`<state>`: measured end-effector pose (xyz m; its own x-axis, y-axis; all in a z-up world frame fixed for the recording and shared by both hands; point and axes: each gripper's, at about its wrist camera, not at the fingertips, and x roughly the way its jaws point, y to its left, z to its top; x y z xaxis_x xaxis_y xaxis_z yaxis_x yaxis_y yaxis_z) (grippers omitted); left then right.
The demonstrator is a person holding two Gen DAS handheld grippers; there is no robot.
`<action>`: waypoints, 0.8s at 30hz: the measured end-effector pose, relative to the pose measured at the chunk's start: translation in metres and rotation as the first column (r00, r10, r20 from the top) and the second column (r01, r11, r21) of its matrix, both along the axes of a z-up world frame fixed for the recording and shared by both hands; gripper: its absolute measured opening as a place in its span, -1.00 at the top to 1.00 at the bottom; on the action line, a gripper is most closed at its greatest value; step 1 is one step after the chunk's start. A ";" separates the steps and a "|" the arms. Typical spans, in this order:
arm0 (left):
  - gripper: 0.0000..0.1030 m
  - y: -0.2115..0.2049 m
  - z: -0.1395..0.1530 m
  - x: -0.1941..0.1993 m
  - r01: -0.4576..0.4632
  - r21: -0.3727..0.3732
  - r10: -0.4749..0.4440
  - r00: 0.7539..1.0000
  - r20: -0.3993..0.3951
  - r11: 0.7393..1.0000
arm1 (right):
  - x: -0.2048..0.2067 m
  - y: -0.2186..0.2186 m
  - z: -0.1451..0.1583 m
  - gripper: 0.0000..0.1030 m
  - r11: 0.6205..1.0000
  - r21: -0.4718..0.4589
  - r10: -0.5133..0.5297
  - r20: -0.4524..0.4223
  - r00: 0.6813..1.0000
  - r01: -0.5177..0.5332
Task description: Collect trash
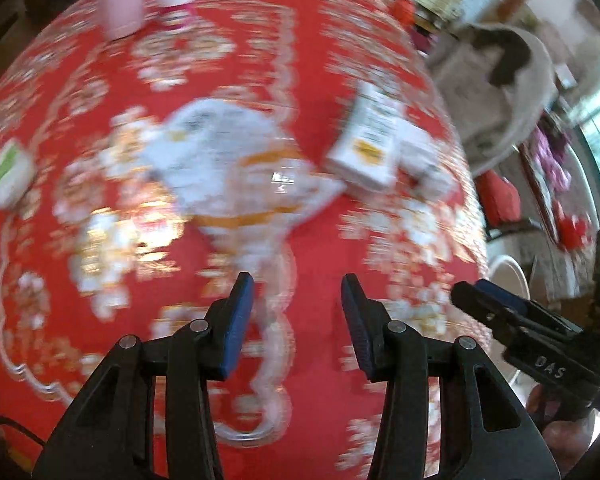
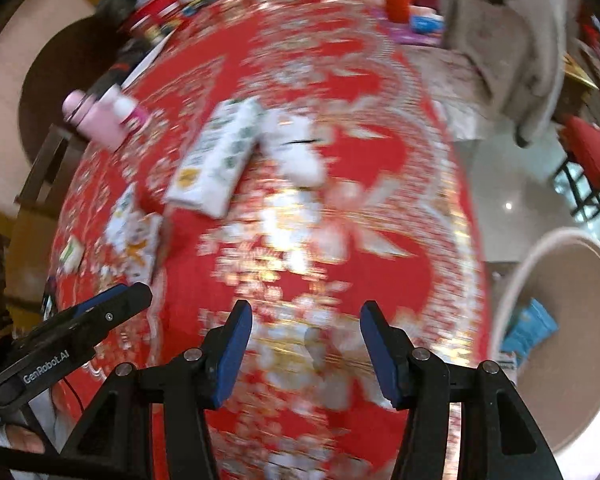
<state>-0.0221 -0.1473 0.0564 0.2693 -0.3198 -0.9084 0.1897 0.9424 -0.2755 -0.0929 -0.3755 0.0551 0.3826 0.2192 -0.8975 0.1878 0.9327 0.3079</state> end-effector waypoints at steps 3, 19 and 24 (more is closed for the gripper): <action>0.16 0.040 -0.002 0.006 -0.075 0.013 0.075 0.997 -0.003 0.997 | 0.012 0.024 0.004 -0.05 0.999 0.003 0.052 0.011 0.999 -0.052; 0.12 0.214 0.004 0.059 -0.451 -0.022 0.450 0.892 -0.034 0.892 | 0.096 0.161 0.028 -0.58 0.937 -0.086 0.347 0.102 0.932 -0.340; 0.12 0.241 -0.003 0.077 -0.542 -0.040 0.541 0.840 -0.041 0.839 | 0.125 0.181 0.009 -0.60 0.906 -0.129 0.412 0.038 0.911 -0.404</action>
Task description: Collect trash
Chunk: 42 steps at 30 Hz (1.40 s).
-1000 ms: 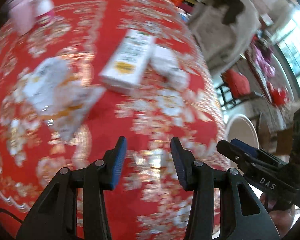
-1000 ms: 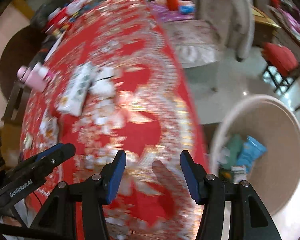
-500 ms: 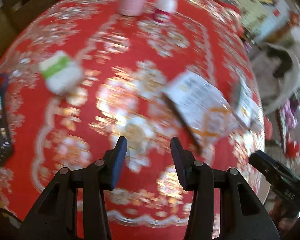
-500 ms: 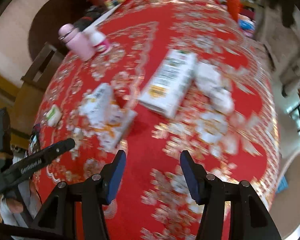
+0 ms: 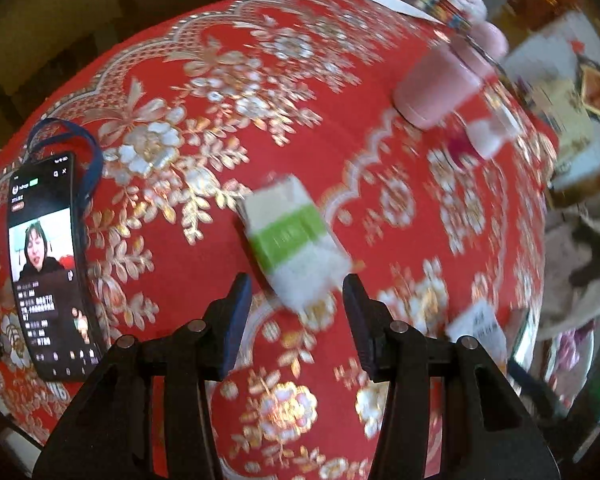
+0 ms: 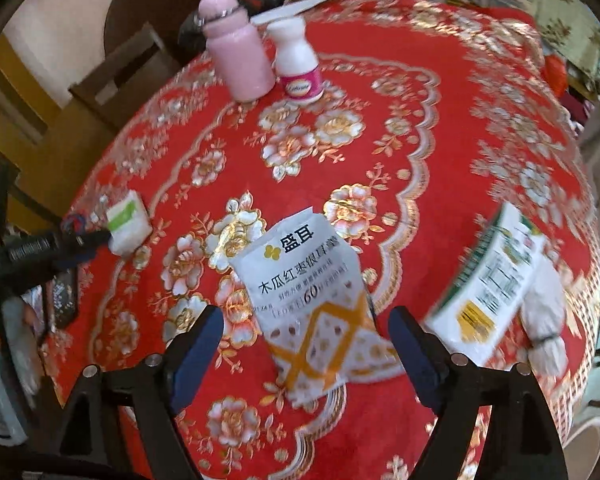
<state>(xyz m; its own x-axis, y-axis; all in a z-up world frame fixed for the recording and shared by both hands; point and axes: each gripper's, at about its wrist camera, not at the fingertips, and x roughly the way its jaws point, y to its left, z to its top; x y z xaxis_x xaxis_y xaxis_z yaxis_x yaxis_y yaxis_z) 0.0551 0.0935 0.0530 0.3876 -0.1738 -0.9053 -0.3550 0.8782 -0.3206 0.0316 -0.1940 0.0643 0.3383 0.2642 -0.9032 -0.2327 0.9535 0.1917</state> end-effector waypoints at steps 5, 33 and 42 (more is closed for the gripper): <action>0.12 0.004 -0.016 0.015 -0.047 -0.011 0.046 0.999 -0.019 0.999 | 0.011 0.005 -0.016 -0.60 0.998 -0.037 0.044 -0.036 0.998 -0.045; 0.71 -0.027 -0.030 0.049 0.045 0.059 -0.046 0.999 0.009 0.997 | -0.008 0.034 -0.045 -0.23 0.978 -0.166 0.137 0.034 0.990 -0.130; 0.76 -0.036 -0.020 0.010 0.147 -0.049 -0.146 0.989 0.034 0.988 | -0.021 0.021 -0.030 -0.18 0.993 -0.092 0.076 0.036 0.996 -0.072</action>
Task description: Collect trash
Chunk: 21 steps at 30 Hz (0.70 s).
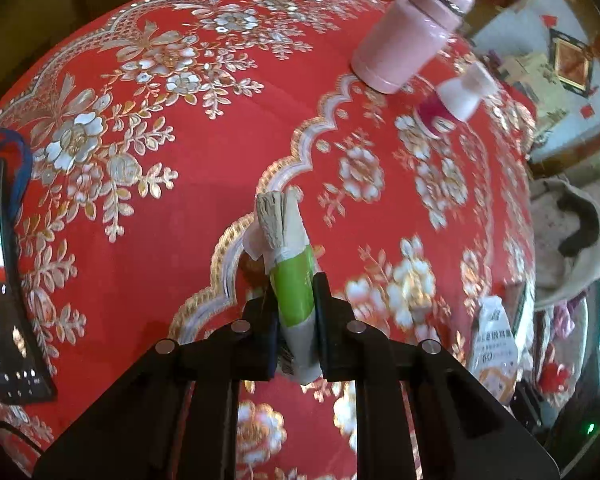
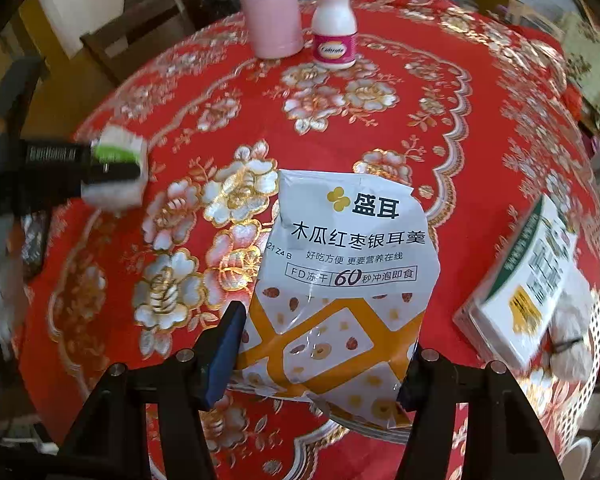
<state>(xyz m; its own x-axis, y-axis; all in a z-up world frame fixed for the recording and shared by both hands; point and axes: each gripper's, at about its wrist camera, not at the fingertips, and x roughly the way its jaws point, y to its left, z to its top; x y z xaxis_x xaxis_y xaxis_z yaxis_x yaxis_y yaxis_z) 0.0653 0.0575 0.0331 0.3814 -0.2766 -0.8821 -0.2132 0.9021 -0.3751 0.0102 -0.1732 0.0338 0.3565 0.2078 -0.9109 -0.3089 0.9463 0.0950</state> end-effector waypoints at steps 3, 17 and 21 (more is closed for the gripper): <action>0.76 -0.004 0.010 -0.010 0.025 -0.024 -0.024 1.000 0.015 0.999 | -0.006 -0.001 0.006 -0.18 1.000 0.019 -0.023 0.002 1.000 0.023; 0.76 -0.072 0.029 -0.041 0.257 0.061 -0.261 0.962 0.073 0.964 | -0.050 -0.023 0.023 -0.18 0.983 0.075 -0.172 0.025 0.985 0.169; 0.76 -0.092 0.031 -0.051 0.314 0.103 -0.323 0.943 0.080 0.944 | -0.066 -0.036 0.025 -0.18 0.971 0.081 -0.227 0.029 0.973 0.224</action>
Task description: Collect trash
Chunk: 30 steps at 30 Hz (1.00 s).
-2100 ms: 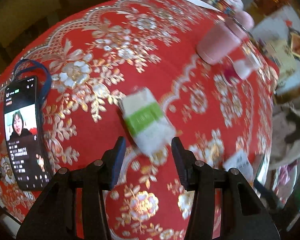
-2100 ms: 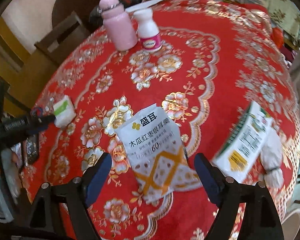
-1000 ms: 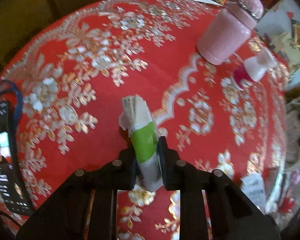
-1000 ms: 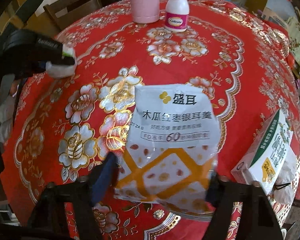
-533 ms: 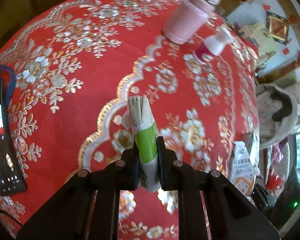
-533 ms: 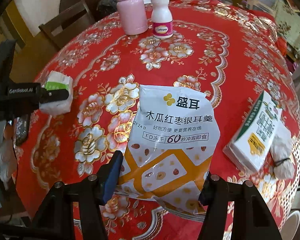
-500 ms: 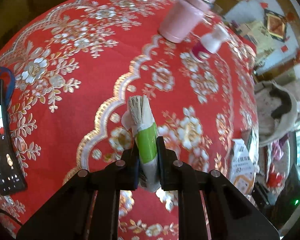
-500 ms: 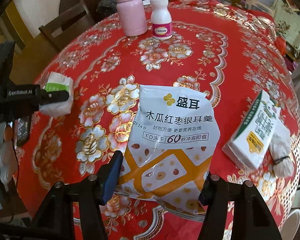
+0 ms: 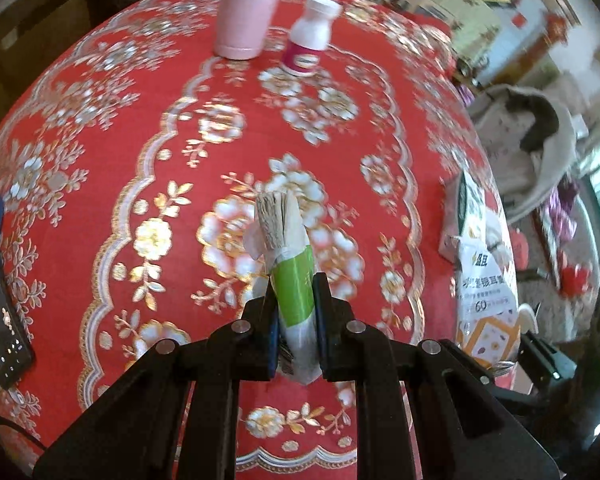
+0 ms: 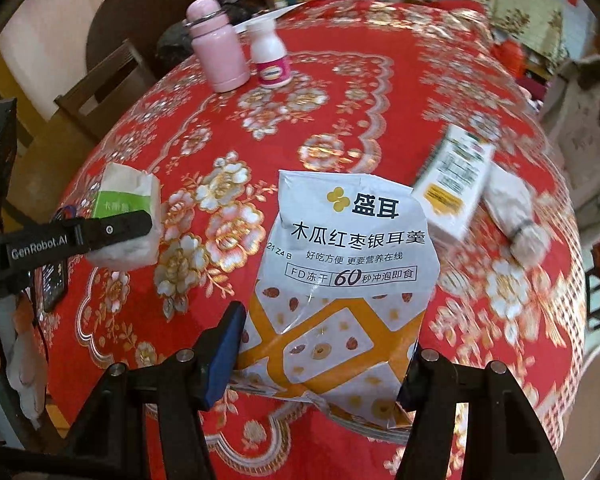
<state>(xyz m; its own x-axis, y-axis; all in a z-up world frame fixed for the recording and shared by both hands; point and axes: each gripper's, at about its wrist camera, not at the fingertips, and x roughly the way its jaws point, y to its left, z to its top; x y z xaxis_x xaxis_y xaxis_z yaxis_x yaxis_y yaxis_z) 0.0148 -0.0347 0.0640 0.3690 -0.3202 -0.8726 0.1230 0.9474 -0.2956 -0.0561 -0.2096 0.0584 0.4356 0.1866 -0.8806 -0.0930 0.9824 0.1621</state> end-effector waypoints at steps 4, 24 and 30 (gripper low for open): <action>0.76 -0.019 0.002 -0.013 0.060 0.029 -0.060 0.998 0.018 0.998 | -0.014 -0.014 0.003 -0.18 0.999 0.006 -0.049 0.005 0.999 0.049; 0.76 -0.136 0.015 -0.065 0.272 0.077 -0.277 0.959 0.056 0.959 | -0.077 -0.106 0.019 -0.18 0.971 0.014 -0.240 0.034 0.970 0.239; 0.76 -0.184 0.018 -0.081 0.365 0.064 -0.368 0.928 0.054 0.929 | -0.103 -0.144 0.021 -0.19 0.948 0.007 -0.319 0.033 0.947 0.319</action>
<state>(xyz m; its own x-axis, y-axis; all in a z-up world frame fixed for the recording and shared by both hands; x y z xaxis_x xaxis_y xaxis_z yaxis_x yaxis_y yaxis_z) -0.0661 -0.2188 0.0816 0.2902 -0.3991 -0.8698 0.4818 0.8462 -0.2275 -0.1592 -0.3531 0.0797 0.5017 0.0347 -0.8644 0.2200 0.9612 0.1662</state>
